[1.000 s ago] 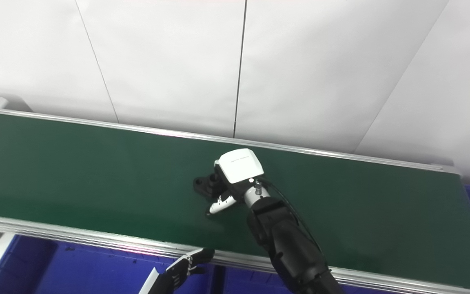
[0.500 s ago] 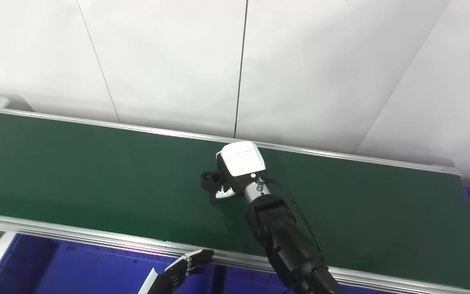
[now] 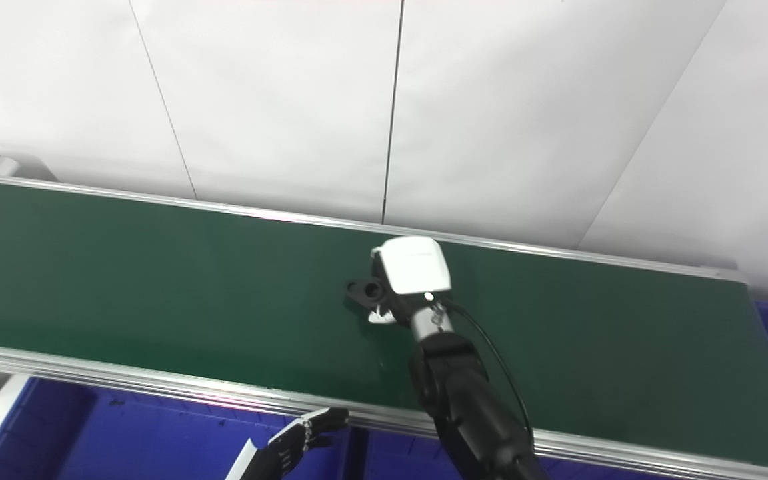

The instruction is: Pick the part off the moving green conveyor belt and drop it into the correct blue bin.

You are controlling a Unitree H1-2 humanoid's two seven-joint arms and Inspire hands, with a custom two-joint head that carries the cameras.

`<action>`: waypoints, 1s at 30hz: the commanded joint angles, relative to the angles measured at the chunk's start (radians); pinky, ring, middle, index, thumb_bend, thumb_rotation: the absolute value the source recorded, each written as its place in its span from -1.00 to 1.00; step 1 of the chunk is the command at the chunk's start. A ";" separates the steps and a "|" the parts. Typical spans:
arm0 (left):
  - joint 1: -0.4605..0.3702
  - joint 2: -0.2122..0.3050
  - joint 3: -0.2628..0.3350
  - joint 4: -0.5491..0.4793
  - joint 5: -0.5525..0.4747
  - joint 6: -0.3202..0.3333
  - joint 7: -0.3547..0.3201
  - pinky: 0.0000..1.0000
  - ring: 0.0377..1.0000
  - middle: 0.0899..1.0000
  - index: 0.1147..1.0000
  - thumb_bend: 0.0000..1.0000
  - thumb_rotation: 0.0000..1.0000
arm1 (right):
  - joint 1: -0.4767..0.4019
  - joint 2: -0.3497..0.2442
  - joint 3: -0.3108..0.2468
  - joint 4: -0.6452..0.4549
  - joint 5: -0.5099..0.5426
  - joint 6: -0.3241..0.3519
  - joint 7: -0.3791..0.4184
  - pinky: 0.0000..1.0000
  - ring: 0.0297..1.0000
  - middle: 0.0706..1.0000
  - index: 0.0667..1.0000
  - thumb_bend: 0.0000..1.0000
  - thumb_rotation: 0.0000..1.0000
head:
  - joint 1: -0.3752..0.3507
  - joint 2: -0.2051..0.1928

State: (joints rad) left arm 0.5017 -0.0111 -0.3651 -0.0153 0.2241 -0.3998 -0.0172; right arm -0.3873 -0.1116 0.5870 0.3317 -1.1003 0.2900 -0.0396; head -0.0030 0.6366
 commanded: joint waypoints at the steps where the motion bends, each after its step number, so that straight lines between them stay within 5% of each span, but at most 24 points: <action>1: 0.016 -0.011 -0.019 -0.025 -0.005 -0.019 -0.007 0.59 0.67 0.57 0.55 0.66 0.70 | 0.073 -0.016 0.005 -0.034 0.027 0.012 0.062 -0.75 -0.67 -0.53 -0.10 -0.01 -0.69 | -0.007 -0.001; 16: 0.018 0.036 0.012 -0.086 -0.047 0.025 -0.039 0.61 0.65 0.59 0.62 0.64 0.81 | 0.243 -0.056 -0.122 -0.513 0.088 0.058 0.244 -0.77 -0.71 -0.61 -0.12 -0.01 -0.69 | -0.153 0.051; 30: 0.033 0.123 0.060 -0.266 -0.190 0.131 -0.107 0.88 0.79 0.70 0.80 0.36 0.95 | 0.488 -0.024 -0.167 -0.918 -0.034 0.147 0.523 -0.71 -0.63 -0.51 -0.11 -0.01 -0.70 | -0.382 0.241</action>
State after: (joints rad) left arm 0.5272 0.1023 -0.3084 -0.2374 0.0572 -0.2697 -0.1095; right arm 0.0999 -0.1583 0.4260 -0.5288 -1.1008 0.4198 0.4610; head -0.3865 0.8774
